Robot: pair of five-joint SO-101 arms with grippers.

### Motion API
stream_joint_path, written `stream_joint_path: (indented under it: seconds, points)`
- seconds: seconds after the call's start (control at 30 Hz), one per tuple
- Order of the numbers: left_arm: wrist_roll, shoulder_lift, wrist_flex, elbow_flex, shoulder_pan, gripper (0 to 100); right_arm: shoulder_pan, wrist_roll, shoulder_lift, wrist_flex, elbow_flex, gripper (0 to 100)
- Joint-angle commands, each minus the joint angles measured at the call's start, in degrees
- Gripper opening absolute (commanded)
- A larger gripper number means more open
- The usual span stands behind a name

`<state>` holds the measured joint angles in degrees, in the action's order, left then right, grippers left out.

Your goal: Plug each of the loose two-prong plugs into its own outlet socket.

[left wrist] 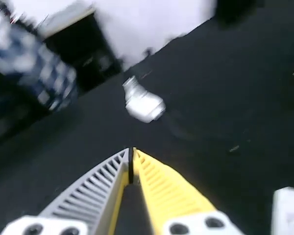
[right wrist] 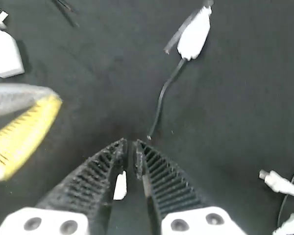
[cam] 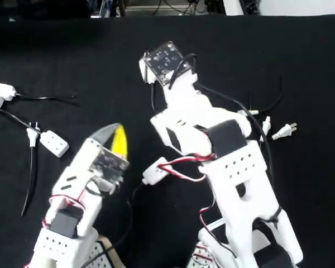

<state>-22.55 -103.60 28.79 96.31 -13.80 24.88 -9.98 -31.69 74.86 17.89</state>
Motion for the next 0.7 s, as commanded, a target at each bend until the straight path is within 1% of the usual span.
stream_joint_path:
  seconds: [0.0, 0.1, 0.17, 0.27, 0.33, 0.47, 0.5, 0.53, 0.67]
  points:
    - [-0.09, -0.88, 4.4, 1.1, 10.59, 3, -2.64, -0.44, -1.1, -2.37, 3.38, 2.5]
    - [-0.09, -0.88, 6.77, 1.1, 16.13, 3, -2.55, -0.7, -1.1, -2.99, 7.34, 9.6]
    - [-0.09, -0.88, 8.88, 1.1, 19.3, 3, -2.02, -4.31, -1.1, -2.99, 9.45, 14.4]
    - [-0.09, -0.88, 11.34, 1.1, 23.16, 3, 0.53, -15.56, -1.19, -2.73, 13.32, 18.3]
    - [-0.09, -0.88, 11.43, 1.1, 25.01, 3, 2.37, -23.3, -1.1, -2.9, 16.22, 18.6]
    - [-0.09, -0.88, 11.16, 1.1, 25.45, 3, 7.91, -43.87, -1.01, -1.41, 24.31, 18.8]
    - [-0.09, -0.88, 11.16, 1.1, 25.36, 3, 9.14, -47.82, -0.92, -1.14, 26.51, 18.8]
    - [-0.09, -0.88, 11.08, 1.1, 25.36, 3, 10.11, -49.76, -0.57, -1.14, 28.26, 18.8]
    - [-0.09, -0.88, 10.99, 1.1, 25.36, 3, 12.04, -51.08, 5.14, -1.41, 29.85, 18.8]
